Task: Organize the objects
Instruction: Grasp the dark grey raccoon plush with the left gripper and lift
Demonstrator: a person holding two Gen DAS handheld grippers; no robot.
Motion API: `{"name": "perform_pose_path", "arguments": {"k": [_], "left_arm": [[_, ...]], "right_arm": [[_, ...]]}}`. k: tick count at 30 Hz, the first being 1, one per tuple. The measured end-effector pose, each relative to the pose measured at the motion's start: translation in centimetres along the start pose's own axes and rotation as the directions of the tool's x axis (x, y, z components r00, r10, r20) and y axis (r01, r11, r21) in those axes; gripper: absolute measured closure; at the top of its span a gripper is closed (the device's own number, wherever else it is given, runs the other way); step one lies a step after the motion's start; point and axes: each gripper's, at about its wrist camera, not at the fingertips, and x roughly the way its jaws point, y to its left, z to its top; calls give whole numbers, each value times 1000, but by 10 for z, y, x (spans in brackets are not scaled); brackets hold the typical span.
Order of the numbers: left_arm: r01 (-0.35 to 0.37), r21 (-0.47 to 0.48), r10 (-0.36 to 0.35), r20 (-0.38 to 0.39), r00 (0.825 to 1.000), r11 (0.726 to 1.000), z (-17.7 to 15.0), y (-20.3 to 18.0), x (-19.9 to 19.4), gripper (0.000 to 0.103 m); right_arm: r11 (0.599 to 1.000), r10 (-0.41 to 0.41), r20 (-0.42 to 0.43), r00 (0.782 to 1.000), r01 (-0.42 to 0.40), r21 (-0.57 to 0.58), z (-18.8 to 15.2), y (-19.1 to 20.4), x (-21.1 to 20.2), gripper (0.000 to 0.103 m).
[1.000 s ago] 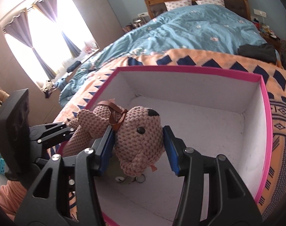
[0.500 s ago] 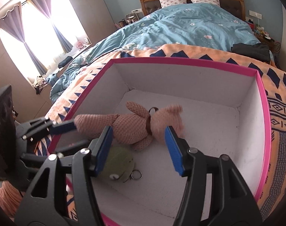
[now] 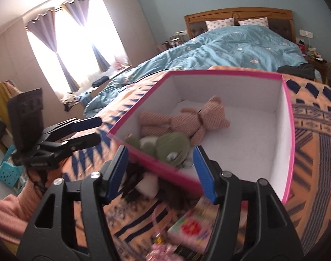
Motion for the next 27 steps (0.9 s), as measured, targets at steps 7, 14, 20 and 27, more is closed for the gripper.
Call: {"name": "perform_pose_path", "arguments": {"k": [7,14,20,27], "left_arm": [[-15,-50,12,-59,998,999,-39,5,4,37],[-57,-111,43,-123,992,992,-64,21,17,37],[-57,-142,36,-146,989,988,-73,31,24,37],[-46,-148,23,-154,988,988,-74,33,27,37]], "right_arm": [[999,-35,-105,994,34,-14,-38,13,26,39],[995,-95,-167,981,99,11,-51,3,64,39],[989,-147,-183,972,145,-23,-52,14,72,39],[985,-170,-194,966,172,-11,-55,13,80,42]]}}
